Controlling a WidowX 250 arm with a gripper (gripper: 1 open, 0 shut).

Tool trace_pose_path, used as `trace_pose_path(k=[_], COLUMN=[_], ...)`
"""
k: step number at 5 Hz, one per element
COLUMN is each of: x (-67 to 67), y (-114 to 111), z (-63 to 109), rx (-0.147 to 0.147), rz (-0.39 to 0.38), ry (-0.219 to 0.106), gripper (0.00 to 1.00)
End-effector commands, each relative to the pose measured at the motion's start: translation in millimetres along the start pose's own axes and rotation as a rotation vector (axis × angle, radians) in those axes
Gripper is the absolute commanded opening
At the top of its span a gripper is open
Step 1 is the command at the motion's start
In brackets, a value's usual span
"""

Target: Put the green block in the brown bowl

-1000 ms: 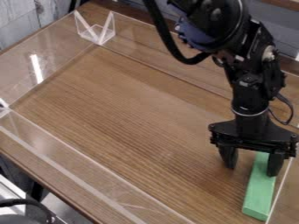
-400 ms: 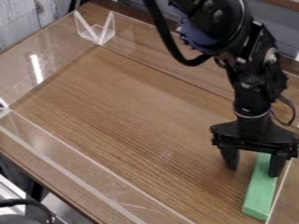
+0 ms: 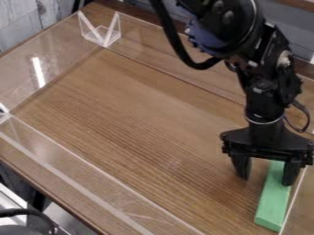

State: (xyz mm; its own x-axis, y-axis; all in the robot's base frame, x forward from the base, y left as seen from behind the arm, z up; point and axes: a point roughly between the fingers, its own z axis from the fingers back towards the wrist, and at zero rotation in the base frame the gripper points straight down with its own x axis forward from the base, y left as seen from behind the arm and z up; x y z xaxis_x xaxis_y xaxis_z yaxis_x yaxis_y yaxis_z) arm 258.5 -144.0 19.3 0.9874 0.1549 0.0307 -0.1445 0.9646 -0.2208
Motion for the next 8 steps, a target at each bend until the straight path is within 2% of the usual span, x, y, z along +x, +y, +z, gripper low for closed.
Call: trace_pose_path(k=[1, 2, 8], x=[-20.0, -21.6, -28.3], y=[-4.9, -5.6, -4.7], z=[-7.8, -7.8, 4.8], rx=[0.024, 0.024, 0.039], rz=[-0.053, -0.050, -0.049], ry=[0.039, 0.041, 0.093], gripper=[1.00, 0.00, 0.00])
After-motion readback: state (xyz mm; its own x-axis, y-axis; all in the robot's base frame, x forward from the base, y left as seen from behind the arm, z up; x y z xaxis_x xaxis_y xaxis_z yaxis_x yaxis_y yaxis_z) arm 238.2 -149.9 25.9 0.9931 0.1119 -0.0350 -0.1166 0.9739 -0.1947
